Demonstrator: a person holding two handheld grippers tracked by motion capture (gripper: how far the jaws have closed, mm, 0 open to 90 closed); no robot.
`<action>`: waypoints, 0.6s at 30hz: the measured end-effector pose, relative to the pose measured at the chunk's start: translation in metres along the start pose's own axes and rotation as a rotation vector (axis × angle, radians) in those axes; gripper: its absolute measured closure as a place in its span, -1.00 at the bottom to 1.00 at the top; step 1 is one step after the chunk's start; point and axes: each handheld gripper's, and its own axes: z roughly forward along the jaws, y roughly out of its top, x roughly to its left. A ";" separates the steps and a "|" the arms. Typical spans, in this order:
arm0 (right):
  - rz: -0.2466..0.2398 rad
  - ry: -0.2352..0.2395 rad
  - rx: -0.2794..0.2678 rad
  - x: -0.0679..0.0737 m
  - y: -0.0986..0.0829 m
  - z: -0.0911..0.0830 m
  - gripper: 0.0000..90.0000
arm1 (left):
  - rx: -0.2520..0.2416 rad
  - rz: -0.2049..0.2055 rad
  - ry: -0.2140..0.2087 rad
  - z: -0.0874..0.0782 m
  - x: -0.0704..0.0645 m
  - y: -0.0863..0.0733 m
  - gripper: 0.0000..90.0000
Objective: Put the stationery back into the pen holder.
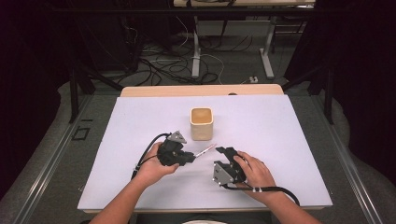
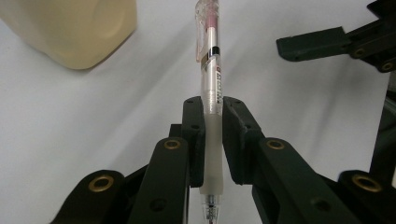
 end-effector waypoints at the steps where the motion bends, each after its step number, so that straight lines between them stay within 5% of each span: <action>1: -0.028 0.001 0.000 0.002 0.001 0.001 0.06 | 0.002 -0.001 -0.003 0.000 0.000 0.000 0.77; 7: -0.175 0.007 0.013 0.009 0.011 0.010 0.21 | 0.025 -0.006 -0.007 0.001 -0.001 0.004 0.77; 18: -0.281 -0.030 0.021 0.015 0.014 0.018 0.39 | 0.045 -0.003 -0.027 0.010 -0.008 0.010 0.77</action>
